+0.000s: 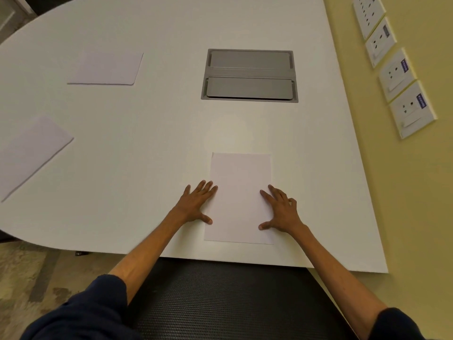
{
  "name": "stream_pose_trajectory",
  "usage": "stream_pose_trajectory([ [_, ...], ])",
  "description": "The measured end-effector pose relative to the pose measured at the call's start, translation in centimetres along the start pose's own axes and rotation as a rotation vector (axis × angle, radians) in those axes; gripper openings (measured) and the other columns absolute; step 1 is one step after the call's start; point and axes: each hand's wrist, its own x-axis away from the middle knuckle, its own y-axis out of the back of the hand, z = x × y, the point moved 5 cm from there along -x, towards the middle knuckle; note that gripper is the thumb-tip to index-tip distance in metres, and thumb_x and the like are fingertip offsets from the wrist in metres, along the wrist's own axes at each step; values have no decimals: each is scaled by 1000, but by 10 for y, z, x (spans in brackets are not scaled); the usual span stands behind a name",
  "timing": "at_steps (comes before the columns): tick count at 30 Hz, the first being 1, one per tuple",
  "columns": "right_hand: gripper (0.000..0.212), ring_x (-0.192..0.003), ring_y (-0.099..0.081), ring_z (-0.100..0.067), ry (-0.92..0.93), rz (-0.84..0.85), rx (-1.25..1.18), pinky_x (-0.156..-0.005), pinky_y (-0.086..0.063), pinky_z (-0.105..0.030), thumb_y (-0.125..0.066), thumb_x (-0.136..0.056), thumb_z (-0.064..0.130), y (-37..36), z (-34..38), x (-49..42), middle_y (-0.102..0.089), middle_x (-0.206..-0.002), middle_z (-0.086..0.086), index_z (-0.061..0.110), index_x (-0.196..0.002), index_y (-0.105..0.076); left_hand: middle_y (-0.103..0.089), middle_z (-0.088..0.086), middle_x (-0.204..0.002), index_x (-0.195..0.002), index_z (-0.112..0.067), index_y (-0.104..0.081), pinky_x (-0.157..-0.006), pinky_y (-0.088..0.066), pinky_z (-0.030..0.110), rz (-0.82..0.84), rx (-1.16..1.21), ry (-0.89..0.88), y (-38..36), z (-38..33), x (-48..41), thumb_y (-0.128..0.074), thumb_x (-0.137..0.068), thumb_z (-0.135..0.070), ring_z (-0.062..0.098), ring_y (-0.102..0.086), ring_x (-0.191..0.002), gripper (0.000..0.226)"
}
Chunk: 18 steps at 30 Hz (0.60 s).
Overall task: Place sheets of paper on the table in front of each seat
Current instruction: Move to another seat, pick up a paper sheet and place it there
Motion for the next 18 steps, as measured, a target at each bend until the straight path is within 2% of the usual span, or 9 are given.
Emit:
stream_pose_trajectory([
  [18, 121, -149, -3, -16, -13, -31, -41, -114, -12, -43, -80, -58, 61, -3, -1, 1, 0, -164, 4, 33, -154, -12, 15, -4, -165, -157, -28, 7, -119, -1, 63, 20, 38, 25, 0, -4, 1, -74, -76, -55, 19, 15, -152, 118],
])
